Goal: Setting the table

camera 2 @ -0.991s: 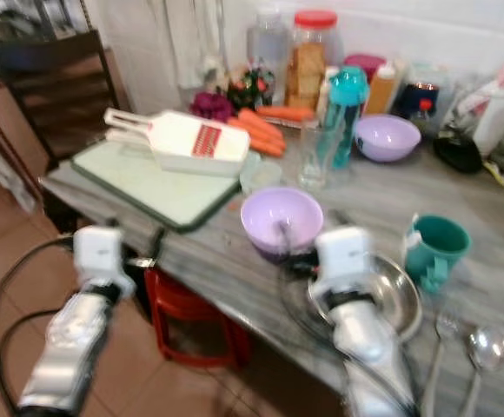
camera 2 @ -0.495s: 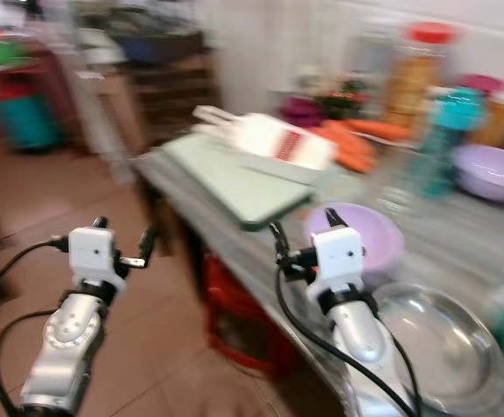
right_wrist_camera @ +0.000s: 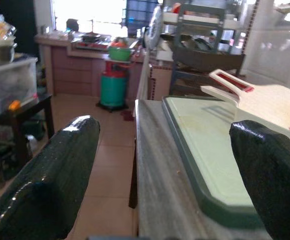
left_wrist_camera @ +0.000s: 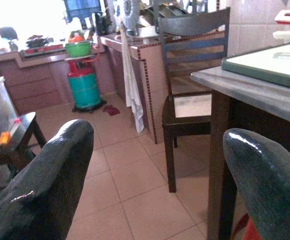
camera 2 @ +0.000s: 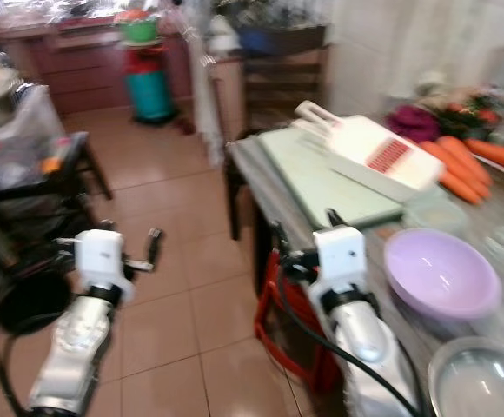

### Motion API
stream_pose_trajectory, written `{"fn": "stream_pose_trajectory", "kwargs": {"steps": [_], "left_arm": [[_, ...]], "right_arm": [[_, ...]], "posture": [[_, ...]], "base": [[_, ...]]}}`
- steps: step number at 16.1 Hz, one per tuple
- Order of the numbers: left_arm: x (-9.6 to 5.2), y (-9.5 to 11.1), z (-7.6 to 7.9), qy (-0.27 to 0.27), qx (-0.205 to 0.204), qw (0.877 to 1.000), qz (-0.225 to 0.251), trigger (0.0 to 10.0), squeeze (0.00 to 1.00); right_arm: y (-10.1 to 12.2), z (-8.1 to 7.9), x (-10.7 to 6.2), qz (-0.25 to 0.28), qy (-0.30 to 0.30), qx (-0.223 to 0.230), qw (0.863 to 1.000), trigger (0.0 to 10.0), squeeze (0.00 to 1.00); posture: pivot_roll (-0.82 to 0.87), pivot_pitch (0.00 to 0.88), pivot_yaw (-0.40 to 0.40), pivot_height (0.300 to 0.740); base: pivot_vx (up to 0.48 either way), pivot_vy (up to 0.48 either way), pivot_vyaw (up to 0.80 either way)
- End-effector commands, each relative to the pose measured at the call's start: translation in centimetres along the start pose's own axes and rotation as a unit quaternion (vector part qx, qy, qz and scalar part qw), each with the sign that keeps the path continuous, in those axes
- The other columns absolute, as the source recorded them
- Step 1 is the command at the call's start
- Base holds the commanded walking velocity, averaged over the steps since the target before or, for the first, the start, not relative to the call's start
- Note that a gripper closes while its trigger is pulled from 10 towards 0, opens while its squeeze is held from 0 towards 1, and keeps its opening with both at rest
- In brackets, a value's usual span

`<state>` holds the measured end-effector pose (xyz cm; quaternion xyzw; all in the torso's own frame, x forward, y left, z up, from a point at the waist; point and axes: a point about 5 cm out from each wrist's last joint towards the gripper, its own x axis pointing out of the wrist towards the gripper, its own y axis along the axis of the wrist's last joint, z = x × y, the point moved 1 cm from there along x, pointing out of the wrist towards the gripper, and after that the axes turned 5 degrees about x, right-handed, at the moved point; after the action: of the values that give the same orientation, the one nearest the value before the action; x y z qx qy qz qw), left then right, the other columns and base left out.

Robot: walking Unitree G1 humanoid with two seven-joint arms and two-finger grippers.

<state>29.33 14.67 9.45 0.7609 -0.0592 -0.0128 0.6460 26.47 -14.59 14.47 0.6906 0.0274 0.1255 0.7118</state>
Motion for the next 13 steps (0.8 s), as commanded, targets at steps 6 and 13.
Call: {"fn": "stream_pose_trajectory", "kwargs": {"steps": [6,13], "left_arm": [[0.42,-0.11,-0.94,0.014,0.006,1.0,-0.007,10.0,0.0],[0.59,-0.37,-1.04,0.017,0.004,1.0,-0.014,10.0,0.0]], "right_arm": [[0.01,-0.33,0.57,0.006,-0.003,0.036,0.999,10.0,0.0],[0.07,-0.51,0.59,0.007,-0.001,0.04,0.999,10.0,0.0]], "posture": [[-0.05,0.0,0.019,0.74],[-0.05,0.0,0.021,0.74]], "base": [[0.0,0.051,0.27],[0.0,0.357,0.0]]}}
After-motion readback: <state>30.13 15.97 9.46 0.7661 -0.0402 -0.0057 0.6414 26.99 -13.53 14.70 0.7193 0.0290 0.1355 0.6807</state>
